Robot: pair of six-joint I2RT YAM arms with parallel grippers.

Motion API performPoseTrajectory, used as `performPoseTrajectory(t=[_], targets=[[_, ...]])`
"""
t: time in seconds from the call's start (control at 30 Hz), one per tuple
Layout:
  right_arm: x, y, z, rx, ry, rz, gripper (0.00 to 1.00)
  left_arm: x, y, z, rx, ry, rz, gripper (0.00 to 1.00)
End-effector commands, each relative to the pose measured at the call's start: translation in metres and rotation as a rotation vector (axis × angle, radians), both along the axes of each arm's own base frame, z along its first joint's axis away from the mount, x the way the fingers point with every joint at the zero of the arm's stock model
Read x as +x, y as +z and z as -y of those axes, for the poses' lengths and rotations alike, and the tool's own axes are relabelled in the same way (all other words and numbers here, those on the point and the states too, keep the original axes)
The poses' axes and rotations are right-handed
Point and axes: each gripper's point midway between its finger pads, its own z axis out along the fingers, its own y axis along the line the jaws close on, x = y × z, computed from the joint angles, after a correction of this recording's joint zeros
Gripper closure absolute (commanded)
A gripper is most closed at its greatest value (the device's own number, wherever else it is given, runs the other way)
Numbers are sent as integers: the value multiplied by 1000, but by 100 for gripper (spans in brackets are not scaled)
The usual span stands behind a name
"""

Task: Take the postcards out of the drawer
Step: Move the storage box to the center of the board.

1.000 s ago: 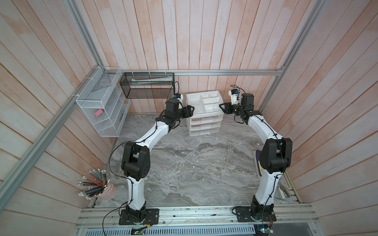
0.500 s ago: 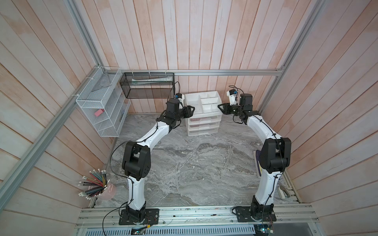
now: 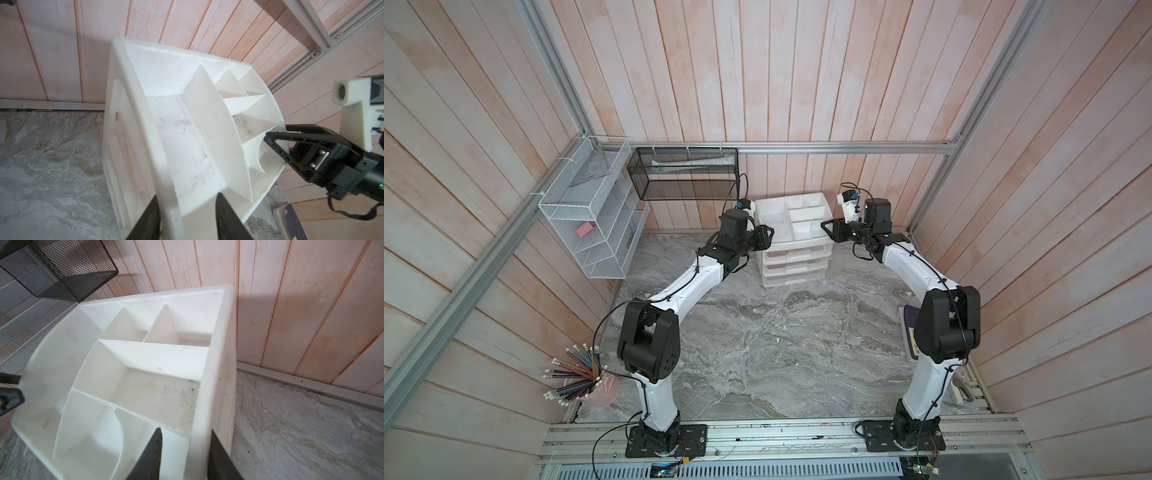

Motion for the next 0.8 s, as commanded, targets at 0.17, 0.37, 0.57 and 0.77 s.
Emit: performPoseTrajectory(t=[0.17,0.37,0.57,0.77], targets=[[-78,3,-68,56,218,-42,66,-79,19,24,-44,-81,13,57],[-116,-4,-79,81,236,-75,65,-132,18,19,-52,-59,8,58],[-149,-2,-85,107,248,-74,65,-186,15,15,-93,-46,-7,59],[-151,-1,-88,119,256,-76,64,-213,15,7,-141,-31,-5,59]])
